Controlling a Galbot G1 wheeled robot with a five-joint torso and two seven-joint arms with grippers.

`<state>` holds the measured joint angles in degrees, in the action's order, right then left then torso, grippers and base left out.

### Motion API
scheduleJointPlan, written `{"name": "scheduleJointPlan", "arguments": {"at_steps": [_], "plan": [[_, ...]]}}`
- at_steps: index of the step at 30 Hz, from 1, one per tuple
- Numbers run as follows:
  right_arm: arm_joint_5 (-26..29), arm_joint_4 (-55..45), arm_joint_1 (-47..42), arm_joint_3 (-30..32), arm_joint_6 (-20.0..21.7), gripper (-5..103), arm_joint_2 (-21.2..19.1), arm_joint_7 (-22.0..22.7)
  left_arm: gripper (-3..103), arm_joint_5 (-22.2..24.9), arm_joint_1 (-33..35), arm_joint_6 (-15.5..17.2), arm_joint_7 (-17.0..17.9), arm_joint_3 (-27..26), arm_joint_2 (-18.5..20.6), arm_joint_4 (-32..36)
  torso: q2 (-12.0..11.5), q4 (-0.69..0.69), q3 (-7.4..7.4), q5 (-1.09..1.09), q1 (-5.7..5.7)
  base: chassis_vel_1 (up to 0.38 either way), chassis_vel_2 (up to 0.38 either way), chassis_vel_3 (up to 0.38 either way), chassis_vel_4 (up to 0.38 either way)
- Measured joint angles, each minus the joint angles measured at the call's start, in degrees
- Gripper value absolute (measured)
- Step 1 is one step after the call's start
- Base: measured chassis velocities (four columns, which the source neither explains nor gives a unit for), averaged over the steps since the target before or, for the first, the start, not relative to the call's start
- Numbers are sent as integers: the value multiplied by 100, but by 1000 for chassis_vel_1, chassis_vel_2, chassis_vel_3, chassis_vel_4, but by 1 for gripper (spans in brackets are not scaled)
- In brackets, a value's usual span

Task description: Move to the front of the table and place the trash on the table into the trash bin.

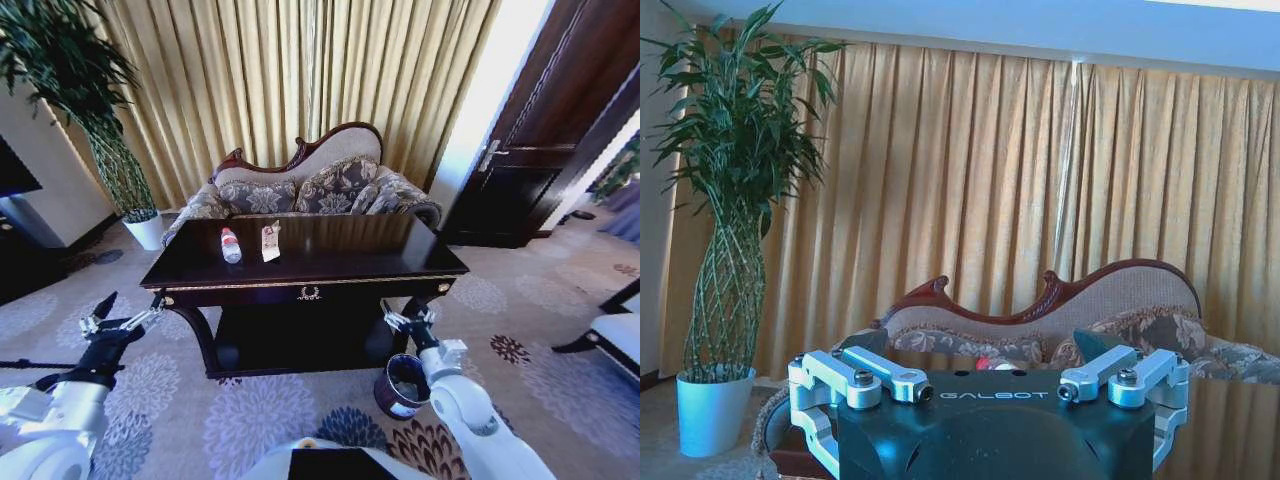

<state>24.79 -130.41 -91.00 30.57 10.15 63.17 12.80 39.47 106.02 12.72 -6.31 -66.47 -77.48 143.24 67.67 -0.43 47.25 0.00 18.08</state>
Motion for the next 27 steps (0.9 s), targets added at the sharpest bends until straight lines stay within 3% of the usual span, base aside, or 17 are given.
{"name": "scheduleJointPlan", "arguments": {"at_steps": [8,27], "plan": [[39,-1002,-217,29,438,100,-9,321,100,58,15,0,4,-32,53,0,0,0,0,1,0,0,0,0,0],[39,-729,-71,-28,289,100,19,322,100,60,51,3,0,-29,136,0,1,0,-1,0,-2,-39,39,35,-35]]}}
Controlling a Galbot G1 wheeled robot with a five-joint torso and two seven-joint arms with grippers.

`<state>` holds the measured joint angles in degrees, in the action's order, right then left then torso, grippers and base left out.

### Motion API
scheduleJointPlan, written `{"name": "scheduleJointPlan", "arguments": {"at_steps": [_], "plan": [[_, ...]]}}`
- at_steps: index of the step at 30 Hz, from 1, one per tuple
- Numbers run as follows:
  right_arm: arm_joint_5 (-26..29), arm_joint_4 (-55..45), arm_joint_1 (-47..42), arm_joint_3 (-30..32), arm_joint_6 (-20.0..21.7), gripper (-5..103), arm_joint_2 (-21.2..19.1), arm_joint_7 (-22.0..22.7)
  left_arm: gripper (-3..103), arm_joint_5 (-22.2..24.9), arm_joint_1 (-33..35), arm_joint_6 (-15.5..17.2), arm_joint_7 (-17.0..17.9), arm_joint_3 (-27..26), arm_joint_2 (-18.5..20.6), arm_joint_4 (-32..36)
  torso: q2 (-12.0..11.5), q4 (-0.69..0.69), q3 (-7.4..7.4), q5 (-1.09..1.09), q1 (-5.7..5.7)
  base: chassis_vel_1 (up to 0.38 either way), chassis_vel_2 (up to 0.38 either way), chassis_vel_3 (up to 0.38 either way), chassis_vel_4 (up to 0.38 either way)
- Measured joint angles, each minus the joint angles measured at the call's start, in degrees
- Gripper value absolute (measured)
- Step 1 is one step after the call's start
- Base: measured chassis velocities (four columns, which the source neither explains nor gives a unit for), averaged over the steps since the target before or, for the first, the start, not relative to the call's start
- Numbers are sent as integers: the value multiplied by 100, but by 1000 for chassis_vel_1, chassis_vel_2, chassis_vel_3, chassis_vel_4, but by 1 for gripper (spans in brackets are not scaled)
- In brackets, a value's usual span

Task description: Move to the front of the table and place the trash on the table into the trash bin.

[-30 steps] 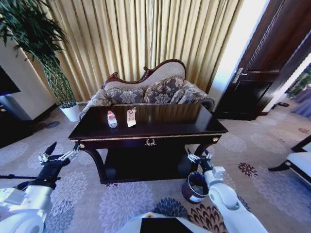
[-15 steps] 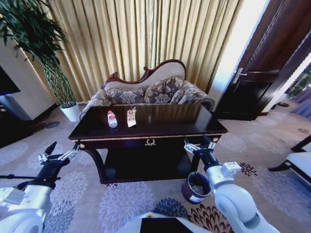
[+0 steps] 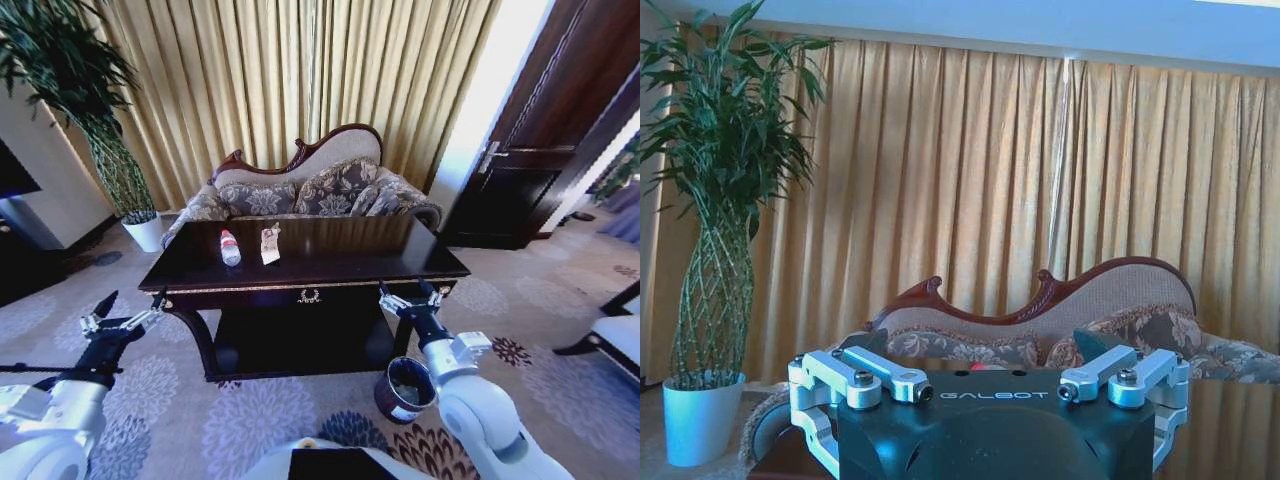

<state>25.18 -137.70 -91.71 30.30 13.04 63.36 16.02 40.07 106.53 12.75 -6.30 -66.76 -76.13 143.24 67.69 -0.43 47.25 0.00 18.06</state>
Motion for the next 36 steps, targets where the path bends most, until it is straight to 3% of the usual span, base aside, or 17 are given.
{"name": "scheduleJointPlan", "arguments": {"at_steps": [13,21,23,26,30,31,33,35,36], "plan": [[-76,67,0,-83,-140,100,-18,-28,100,-4,-9,2,-4,29,-6,0,-4,0,3,3,7,-234,236,228,-219],[201,69,36,-146,-154,100,-355,-34,100,-5,9,2,-10,13,-47,0,-5,0,3,1,8,-81,88,73,-77],[699,143,256,-216,-141,100,-794,-51,100,-5,24,1,-14,-14,-71,0,1,0,-2,-1,-4,0,0,0,0],[1070,215,472,-258,-129,100,-1085,-61,100,3,28,-13,-18,-39,-74,0,2,0,-2,0,-6,41,-35,-31,36],[2156,725,1309,-453,-97,100,-2034,-344,100,119,85,-129,-32,-158,-57,0,0,0,0,-2,-3,25,-19,-14,21],[2156,725,1309,-453,-97,100,-2034,-344,100,119,85,-129,-32,-158,-57,0,0,0,0,-2,-3,0,0,0,0],[2701,1049,1794,-689,-81,100,-2469,-485,100,131,114,-153,-9,-175,-74,0,-3,1,3,0,5,0,0,0,0],[2785,1106,1895,-752,-79,100,-2542,-515,100,131,121,-155,7,-176,-79,-1,-3,1,3,0,5,0,0,0,0],[3071,1348,2330,-1033,-71,100,-2797,-636,100,128,161,-167,52,-173,-105,0,-3,2,3,2,6,0,0,0,0]]}}
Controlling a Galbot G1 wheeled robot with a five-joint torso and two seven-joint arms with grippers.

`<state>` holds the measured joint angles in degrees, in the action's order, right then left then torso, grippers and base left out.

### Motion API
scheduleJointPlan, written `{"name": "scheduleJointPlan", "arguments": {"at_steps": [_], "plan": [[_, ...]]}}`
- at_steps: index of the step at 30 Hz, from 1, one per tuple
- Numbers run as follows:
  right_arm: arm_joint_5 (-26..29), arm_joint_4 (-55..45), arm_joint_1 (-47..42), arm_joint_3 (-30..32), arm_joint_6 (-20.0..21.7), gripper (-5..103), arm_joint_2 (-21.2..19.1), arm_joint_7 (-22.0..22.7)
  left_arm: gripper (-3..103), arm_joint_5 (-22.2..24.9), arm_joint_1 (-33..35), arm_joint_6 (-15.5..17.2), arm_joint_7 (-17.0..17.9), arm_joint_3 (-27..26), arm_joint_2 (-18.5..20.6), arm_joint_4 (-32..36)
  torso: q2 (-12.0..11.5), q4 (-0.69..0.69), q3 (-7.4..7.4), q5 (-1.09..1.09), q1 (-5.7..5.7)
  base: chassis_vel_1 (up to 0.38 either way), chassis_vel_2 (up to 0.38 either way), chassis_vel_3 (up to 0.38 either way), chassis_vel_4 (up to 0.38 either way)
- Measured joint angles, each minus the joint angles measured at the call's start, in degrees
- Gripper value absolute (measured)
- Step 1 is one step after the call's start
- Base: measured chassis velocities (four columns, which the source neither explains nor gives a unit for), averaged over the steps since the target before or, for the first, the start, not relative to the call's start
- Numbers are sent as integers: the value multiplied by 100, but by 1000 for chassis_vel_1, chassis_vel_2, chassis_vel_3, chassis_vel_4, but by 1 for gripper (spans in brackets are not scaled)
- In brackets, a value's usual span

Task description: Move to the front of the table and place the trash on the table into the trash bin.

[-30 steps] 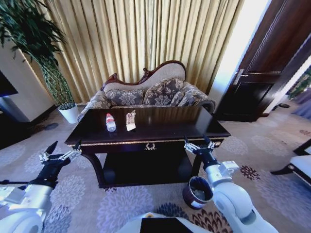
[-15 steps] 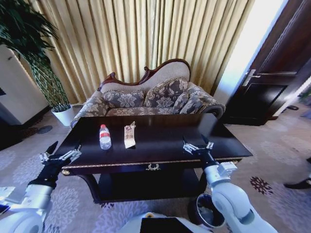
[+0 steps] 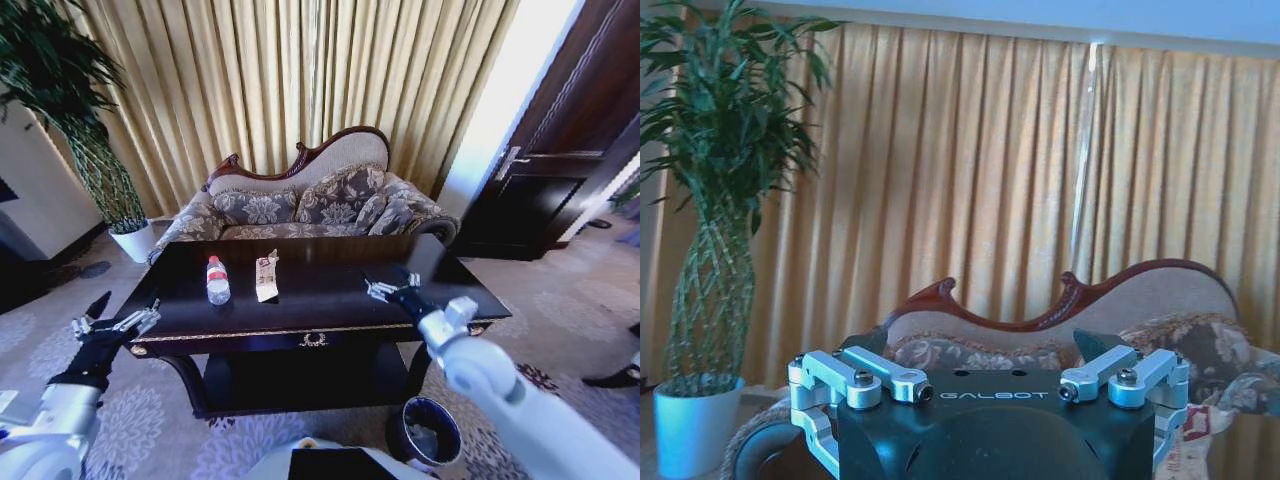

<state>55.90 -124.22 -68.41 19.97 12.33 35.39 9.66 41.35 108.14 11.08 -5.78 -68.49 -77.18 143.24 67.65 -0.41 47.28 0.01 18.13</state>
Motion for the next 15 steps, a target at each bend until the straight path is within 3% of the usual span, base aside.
{"name": "scheduleJointPlan", "arguments": {"at_steps": [4,5,8,15], "plan": [[554,447,1659,-1288,63,100,-324,-102,100,-27,35,-21,42,53,-116,0,2,-1,-2,-1,-4,0,0,0,0],[554,447,1659,-1288,63,100,-324,-102,100,-27,35,-21,42,53,-116,0,2,-1,-2,-1,-4,0,0,0,0],[740,602,2522,-2123,249,100,-113,-103,100,-51,22,-41,46,103,-242,0,1,-1,-2,-1,-5,0,0,0,0],[712,766,3320,-2966,624,100,392,-93,100,-50,5,-46,128,19,-296,0,1,-1,-2,-1,-4,0,0,0,0]]}}
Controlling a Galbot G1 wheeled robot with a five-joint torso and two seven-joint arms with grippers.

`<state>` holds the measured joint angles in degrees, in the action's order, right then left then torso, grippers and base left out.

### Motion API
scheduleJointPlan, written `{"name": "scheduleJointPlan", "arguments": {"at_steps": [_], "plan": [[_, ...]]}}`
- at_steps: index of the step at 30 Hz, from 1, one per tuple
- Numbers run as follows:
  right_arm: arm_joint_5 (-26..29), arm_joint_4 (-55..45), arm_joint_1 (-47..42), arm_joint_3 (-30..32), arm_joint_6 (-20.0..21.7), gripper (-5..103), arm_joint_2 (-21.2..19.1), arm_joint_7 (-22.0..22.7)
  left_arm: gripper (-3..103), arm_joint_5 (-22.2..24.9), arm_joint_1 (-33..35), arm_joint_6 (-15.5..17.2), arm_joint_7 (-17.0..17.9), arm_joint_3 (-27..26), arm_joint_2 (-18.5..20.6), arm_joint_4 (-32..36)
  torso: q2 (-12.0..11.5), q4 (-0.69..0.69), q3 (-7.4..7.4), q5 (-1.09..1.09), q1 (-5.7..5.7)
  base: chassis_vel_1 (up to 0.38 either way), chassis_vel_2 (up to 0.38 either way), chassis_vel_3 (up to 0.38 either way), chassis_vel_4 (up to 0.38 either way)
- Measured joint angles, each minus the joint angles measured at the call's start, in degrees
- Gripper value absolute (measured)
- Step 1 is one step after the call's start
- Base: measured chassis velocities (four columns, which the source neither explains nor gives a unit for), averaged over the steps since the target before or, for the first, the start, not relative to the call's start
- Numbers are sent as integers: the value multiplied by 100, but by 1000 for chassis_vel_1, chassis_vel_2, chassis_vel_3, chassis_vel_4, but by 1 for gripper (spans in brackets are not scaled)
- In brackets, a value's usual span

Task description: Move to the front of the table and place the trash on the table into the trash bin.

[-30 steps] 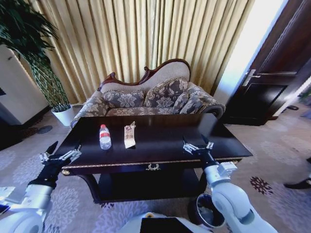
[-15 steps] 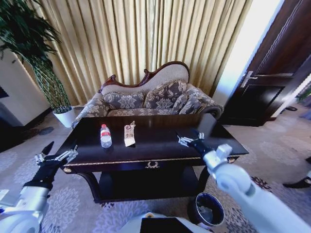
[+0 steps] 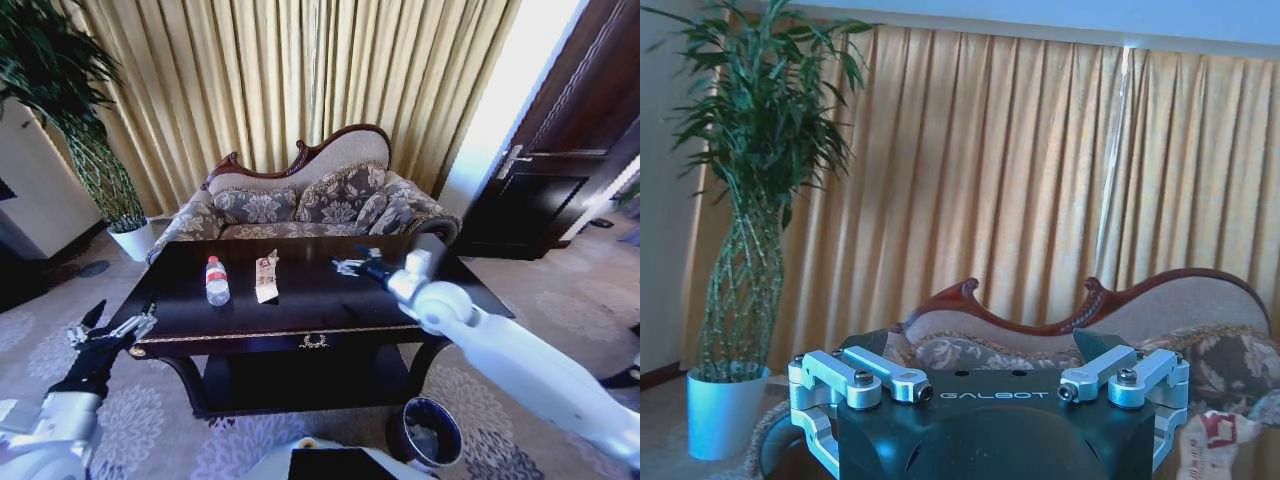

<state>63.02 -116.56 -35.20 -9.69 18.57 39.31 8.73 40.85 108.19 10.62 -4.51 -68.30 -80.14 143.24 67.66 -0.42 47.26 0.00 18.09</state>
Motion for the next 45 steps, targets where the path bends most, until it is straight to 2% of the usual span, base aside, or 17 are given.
{"name": "scheduleJointPlan", "arguments": {"at_steps": [8,13,24,40,45], "plan": [[-34,191,537,-699,121,100,384,10,100,-81,14,-22,8,19,-215,0,1,-1,-1,0,0,0,0,0,0],[-154,760,981,-1264,118,100,892,13,100,-174,47,-92,-46,7,-327,0,0,0,-1,1,0,0,0,0,0],[-234,1572,1498,-1962,75,100,1560,11,100,-281,40,-129,-57,15,-485,0,1,-1,0,1,0,0,0,0,0],[-279,2481,1754,-2305,-103,100,2315,-34,100,-373,80,-210,-185,19,-697,0,1,-1,-1,0,0,0,0,0,0],[-279,2523,1808,-2346,-99,100,2354,-28,100,-373,75,-219,-186,16,-703,0,1,-1,-1,1,0,0,0,0,0]]}}
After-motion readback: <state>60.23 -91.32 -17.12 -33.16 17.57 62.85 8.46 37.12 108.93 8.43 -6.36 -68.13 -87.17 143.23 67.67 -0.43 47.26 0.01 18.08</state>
